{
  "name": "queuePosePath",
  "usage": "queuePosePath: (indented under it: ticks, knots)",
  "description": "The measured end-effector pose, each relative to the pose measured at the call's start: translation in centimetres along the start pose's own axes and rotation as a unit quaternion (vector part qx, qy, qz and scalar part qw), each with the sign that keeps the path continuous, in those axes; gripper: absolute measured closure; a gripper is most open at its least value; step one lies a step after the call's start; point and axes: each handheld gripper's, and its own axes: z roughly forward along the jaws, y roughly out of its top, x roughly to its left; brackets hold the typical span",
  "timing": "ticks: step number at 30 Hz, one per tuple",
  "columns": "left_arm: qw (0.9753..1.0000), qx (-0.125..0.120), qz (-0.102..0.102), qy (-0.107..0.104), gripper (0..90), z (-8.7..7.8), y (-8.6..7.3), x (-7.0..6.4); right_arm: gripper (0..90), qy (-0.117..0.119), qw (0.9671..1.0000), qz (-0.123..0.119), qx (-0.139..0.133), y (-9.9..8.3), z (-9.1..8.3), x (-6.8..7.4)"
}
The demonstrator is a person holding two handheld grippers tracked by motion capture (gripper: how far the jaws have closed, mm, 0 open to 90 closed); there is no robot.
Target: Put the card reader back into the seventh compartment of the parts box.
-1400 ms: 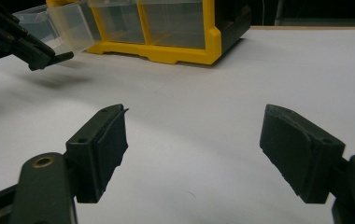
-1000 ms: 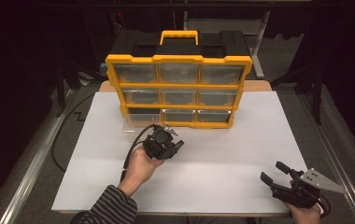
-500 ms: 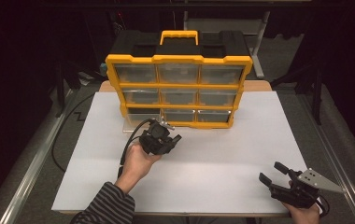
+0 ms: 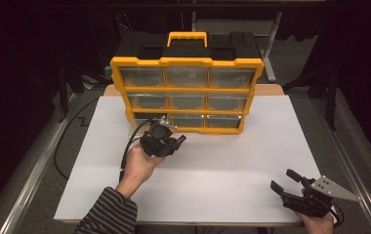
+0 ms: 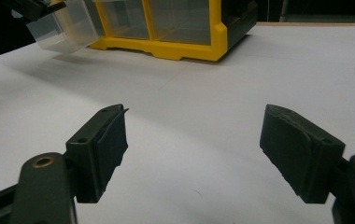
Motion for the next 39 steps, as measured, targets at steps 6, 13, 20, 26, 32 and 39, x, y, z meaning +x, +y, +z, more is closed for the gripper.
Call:
queuePosePath:
  ticks: [6,13,20,26,32,39]
  knots:
    - [1.0000,-0.005,0.000,0.007,72.7,-0.7,0.3,0.2,23.6,0.001,1.0000,0.000,0.000,0.0,0.0,0.0]
    - [0.9998,-0.011,-0.011,0.010,72.7,-1.4,0.6,1.0,23.6,0.001,1.0000,0.000,0.000,0.0,0.0,0.0]
    - [0.9994,-0.017,-0.020,0.021,72.7,-2.3,0.9,1.9,23.6,0.002,1.0000,-0.001,0.000,0.0,0.0,0.0]
    - [0.9989,-0.018,-0.031,0.029,72.7,-2.4,0.9,2.8,23.6,0.001,1.0000,-0.001,0.001,0.0,0.0,0.0]
    - [0.9985,-0.016,-0.037,0.037,72.7,-2.3,0.9,3.3,23.6,0.000,1.0000,-0.001,0.001,0.0,0.0,0.0]
    - [0.9978,-0.019,-0.047,0.042,72.7,-2.4,0.8,4.0,23.6,0.001,1.0000,0.000,0.001,0.0,0.0,0.0]
